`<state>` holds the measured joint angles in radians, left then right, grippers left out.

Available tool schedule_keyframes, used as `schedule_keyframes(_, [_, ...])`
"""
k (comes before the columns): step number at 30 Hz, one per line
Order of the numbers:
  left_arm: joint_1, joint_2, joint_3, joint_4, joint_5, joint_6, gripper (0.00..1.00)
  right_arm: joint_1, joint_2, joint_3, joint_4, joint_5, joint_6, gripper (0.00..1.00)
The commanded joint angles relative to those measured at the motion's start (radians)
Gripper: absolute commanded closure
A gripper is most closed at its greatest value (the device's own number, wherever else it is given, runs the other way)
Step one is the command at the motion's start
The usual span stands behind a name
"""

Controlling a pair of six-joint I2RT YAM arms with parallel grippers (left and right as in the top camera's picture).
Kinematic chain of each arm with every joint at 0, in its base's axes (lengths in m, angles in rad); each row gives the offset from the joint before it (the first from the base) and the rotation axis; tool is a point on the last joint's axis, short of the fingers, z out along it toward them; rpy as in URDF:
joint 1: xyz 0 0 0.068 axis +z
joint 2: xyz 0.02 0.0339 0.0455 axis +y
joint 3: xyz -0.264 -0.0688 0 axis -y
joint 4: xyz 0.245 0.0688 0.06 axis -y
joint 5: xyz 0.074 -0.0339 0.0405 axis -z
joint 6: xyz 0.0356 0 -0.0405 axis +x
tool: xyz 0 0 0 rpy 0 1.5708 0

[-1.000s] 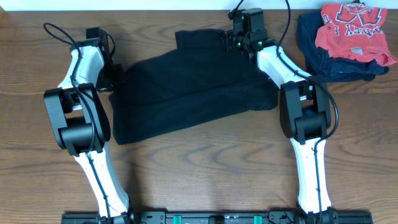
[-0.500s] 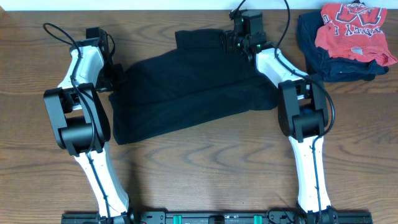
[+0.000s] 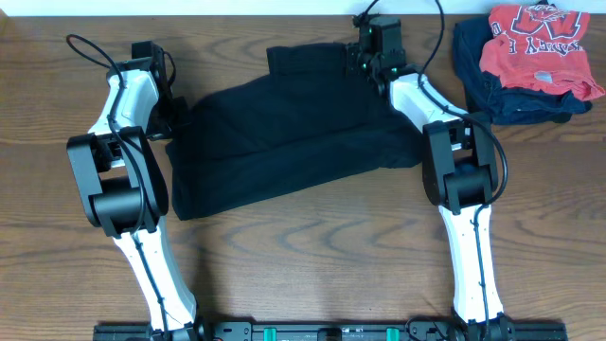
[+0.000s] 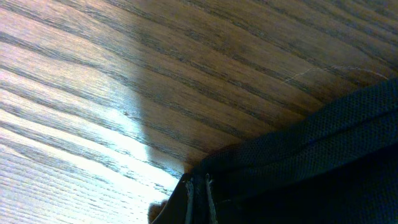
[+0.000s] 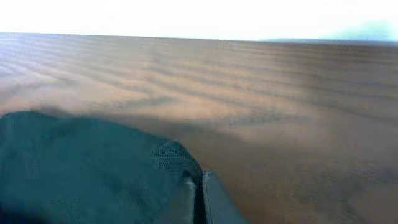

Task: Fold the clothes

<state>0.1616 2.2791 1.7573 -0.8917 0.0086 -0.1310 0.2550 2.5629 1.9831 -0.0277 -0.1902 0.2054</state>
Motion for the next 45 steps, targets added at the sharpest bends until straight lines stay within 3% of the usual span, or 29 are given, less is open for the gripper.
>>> schedule_keyframes(1, [0.006,0.015,-0.026,-0.002,-0.019,-0.006,0.94,-0.007,0.007,0.102,-0.041,0.0,0.016,0.99])
schedule_keyframes(8, [0.03,0.009,-0.025,-0.025,-0.021,-0.005,0.94,-0.011,0.005,0.311,-0.341,-0.001,-0.087,0.99])
schedule_keyframes(14, [0.066,-0.04,-0.025,-0.062,-0.02,-0.001,0.94,-0.027,-0.011,0.526,-0.719,-0.024,-0.19,0.99])
schedule_keyframes(22, [0.106,-0.153,-0.025,-0.121,-0.02,0.018,0.94,-0.047,-0.022,0.675,-1.075,-0.051,-0.233,0.99])
schedule_keyframes(28, [0.108,-0.233,-0.025,-0.155,-0.02,0.056,0.94,-0.059,-0.022,0.672,-1.213,-0.055,-0.258,0.99])
schedule_keyframes(37, [0.108,-0.28,-0.025,-0.215,-0.016,0.055,0.94,-0.075,-0.037,0.674,-1.25,-0.149,-0.294,0.99])
schedule_keyframes(45, [0.106,-0.282,-0.05,-0.35,0.03,0.056,0.94,-0.12,-0.037,0.669,-1.504,-0.148,-0.336,0.99])
